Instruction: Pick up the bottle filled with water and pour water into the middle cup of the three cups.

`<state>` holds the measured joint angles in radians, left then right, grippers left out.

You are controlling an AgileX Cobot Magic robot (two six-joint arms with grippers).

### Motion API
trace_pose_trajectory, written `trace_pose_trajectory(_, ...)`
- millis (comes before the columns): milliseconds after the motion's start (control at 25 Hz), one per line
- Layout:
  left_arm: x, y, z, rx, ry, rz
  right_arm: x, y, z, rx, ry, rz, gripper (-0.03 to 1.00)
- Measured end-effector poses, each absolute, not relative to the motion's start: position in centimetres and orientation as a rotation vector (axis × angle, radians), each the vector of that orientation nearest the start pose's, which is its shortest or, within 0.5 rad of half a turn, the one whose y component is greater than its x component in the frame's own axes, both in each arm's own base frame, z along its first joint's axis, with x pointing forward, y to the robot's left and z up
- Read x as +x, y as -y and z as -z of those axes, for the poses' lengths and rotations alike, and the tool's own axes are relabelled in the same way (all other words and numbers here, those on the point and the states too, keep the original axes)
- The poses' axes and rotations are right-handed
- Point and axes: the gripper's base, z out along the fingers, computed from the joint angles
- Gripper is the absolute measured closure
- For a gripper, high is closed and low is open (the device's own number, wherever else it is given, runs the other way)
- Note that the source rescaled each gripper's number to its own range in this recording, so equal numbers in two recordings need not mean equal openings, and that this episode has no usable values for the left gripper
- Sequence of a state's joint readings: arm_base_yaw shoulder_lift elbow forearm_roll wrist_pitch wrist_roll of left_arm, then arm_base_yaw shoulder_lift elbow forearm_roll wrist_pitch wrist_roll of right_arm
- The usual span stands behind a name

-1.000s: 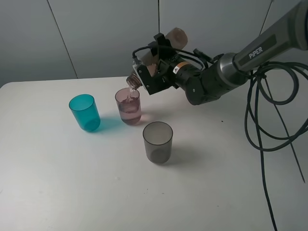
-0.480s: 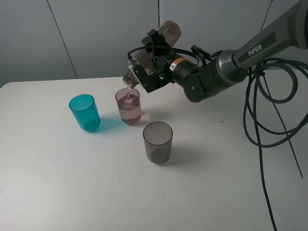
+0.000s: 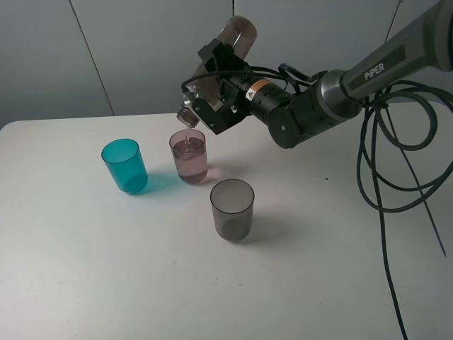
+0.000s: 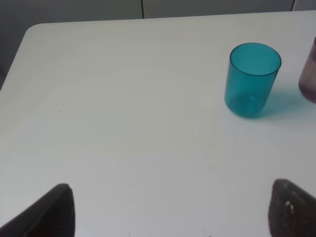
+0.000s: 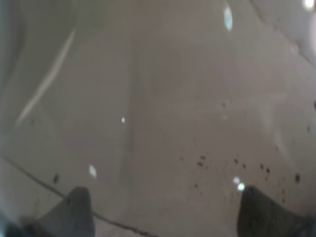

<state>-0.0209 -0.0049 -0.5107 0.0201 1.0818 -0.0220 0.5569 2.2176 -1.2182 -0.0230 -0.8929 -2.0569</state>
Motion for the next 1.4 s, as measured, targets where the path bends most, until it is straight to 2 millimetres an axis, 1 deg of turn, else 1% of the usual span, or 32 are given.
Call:
trace_pose_trajectory(280, -0.8, -0.2, -27.9, -0.003, -2.050, 0.003, 39.1, -24.7, -14.2, -1.641, -0.369, 1.177, 0.97)
trace_pose_trajectory(480, -0.8, -0.2, -27.9, -0.003, -2.050, 0.003, 39.1, -24.8, -14.2, -1.623, -0.391, 1.151, 0.97)
trace_pose_trajectory(600, -0.8, -0.2, -27.9, -0.003, -2.050, 0.003, 39.1, -24.7, -14.1, -1.586, -0.495, 1.051, 0.97)
trace_pose_trajectory(720, -0.8, -0.2, -27.9, -0.003, -2.050, 0.003, 39.1, -24.7, -13.7, -1.555, -0.661, 0.892, 0.97)
trace_pose_trajectory(840, -0.8, -0.2, -27.9, -0.003, -2.050, 0.003, 39.1, -24.6, -13.0, -1.565, -0.846, 0.732, 0.97)
trace_pose_trajectory(920, -0.8, -0.2, -27.9, -0.003, -2.050, 0.003, 38.9, -24.3, -12.9, -1.548, -0.977, 0.626, 0.97)
trace_pose_trajectory(960, -0.8, -0.2, -27.9, -0.003, -2.050, 0.003, 38.7, -24.2, -13.1, -1.515, -1.047, 0.565, 0.97)
trace_pose_trajectory(1040, -0.8, -0.2, -27.9, -0.005, -2.050, 0.004, 38.2, -23.9, -14.0, -1.417, -1.162, 0.449, 0.97)
trace_pose_trajectory(1160, -0.8, -0.2, -27.9, -0.005, -2.050, 0.004, 37.6, -22.8, -15.6, -1.203, -1.341, 0.249, 0.97)
trace_pose_trajectory(1280, -0.8, -0.2, -27.9, -0.005, -2.050, 0.004, 37.1, -20.5, -16.5, -0.959, -1.519, 0.038, 0.97)
trace_pose_trajectory(1400, -0.8, -0.2, -27.9, -0.005, -2.050, 0.004, 36.8, -17.7, -16.6, -0.759, -1.654, -0.136, 0.97)
